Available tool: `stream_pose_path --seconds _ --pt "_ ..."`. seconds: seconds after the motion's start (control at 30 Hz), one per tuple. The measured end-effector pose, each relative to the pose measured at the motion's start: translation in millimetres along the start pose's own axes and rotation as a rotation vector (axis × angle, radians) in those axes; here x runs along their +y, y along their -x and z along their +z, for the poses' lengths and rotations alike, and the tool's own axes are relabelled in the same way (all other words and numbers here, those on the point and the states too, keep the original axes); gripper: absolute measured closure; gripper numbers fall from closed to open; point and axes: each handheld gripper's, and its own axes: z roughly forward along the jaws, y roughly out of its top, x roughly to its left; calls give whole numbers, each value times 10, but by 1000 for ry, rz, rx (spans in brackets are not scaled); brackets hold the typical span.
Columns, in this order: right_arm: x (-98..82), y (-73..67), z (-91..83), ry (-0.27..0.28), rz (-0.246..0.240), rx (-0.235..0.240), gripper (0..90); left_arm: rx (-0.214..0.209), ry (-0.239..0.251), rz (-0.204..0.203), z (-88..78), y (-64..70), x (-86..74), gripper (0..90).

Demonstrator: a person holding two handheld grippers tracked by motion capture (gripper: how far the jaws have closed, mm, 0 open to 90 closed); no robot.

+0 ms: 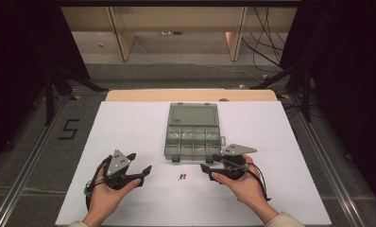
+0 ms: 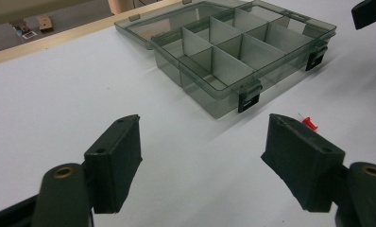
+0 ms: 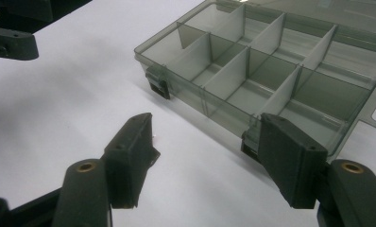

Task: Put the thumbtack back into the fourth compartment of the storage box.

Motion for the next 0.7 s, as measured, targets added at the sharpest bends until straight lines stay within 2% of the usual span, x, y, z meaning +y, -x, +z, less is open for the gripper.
stream_pose_path --seconds 0.2,0.37,0.43,0.57,0.6,0.67,0.7 --pt "-7 -25 31 -5 1 4 385 -2 1 20 33 -6 27 274" --pt "6 -79 127 -19 4 20 394 -8 -2 -11 37 -9 8 276" --pt "10 -114 159 -42 -7 18 397 -12 1 4 30 -11 4 277" --pt "35 -200 245 -57 -38 20 419 -8 -1 -16 17 -23 -14 280" --pt "45 -213 249 -75 -37 20 426 -7 -2 -12 15 -28 -10 280" --pt "50 -242 312 -78 -43 26 454 -7 -2 0 16 -33 -6 281" --pt "52 -244 339 -85 -61 23 472 -4 -4 -14 28 -21 -10 282"
